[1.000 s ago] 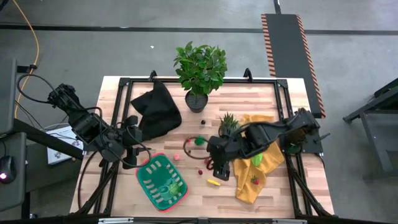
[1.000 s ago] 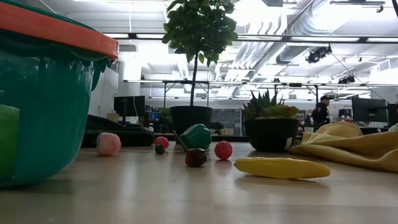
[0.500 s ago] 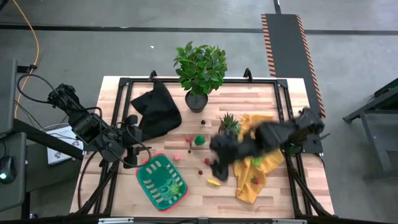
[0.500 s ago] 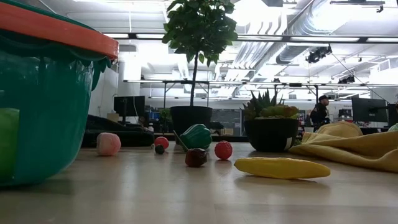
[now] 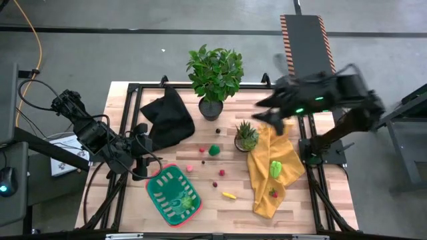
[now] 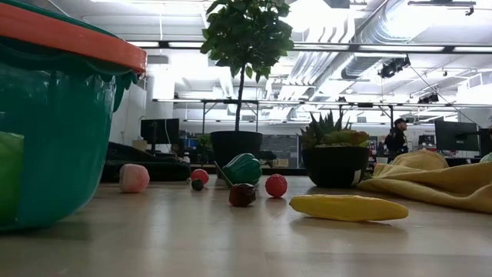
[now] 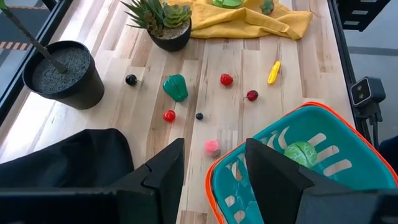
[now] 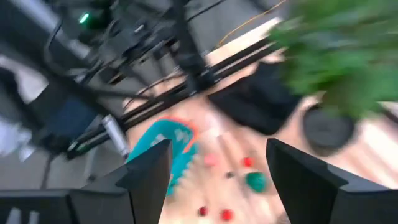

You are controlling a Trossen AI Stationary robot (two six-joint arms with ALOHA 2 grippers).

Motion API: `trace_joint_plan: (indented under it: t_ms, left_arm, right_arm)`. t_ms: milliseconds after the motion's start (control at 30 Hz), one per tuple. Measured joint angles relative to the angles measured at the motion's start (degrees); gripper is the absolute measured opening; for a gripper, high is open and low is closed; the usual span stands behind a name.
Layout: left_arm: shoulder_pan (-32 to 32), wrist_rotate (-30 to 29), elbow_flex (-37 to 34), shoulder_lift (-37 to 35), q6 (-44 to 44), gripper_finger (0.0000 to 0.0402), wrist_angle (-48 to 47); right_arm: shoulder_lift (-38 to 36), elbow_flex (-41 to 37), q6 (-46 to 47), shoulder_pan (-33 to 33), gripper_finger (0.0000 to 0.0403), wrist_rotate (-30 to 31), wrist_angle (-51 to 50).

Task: Pick and placing Produce into tupperware
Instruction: Put the green starfruit into the blue basket

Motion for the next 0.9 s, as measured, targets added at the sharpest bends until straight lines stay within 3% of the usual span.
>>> trace_joint_plan:
  t_ms: [200, 367, 500, 633, 767, 900]
  left_arm:
    - [0.0, 0.0, 0.0, 0.0, -0.3, 0.0156, 0.0]
    - [0.0, -0.4, 0.0, 0.0, -0.5, 0.0156, 0.1]
    - [0.0, -0.5, 0.0, 0.0, -2.2, 0.0156, 0.2]
    - [0.0, -0.7, 0.0, 0.0, -4.4, 0.0156, 0.2]
    - [0.0, -0.9, 0.0, 0.0, -6.5, 0.0156, 0.5]
    - [0.0, -0.9, 0.0, 0.0, -9.4, 0.0156, 0.5]
  right_arm:
    - [-6.3, -2.1, 8.6, 7.8, 0.0250, 15.5, -9.7]
    - [-13.8, -17.6, 14.2, 13.0, 0.0250, 19.0, -4.6]
    - [-23.1, -37.8, 16.1, 14.7, 0.0250, 17.9, 12.1]
    - [-34.2, -58.4, 19.8, 13.5, 0.0250, 12.6, 30.6]
    - [-44.6, -74.4, 34.3, 12.7, 0.0250, 8.1, 39.0]
    - [-49.0, -83.3, 46.7, 14.8, 0.0250, 5.0, 47.0]
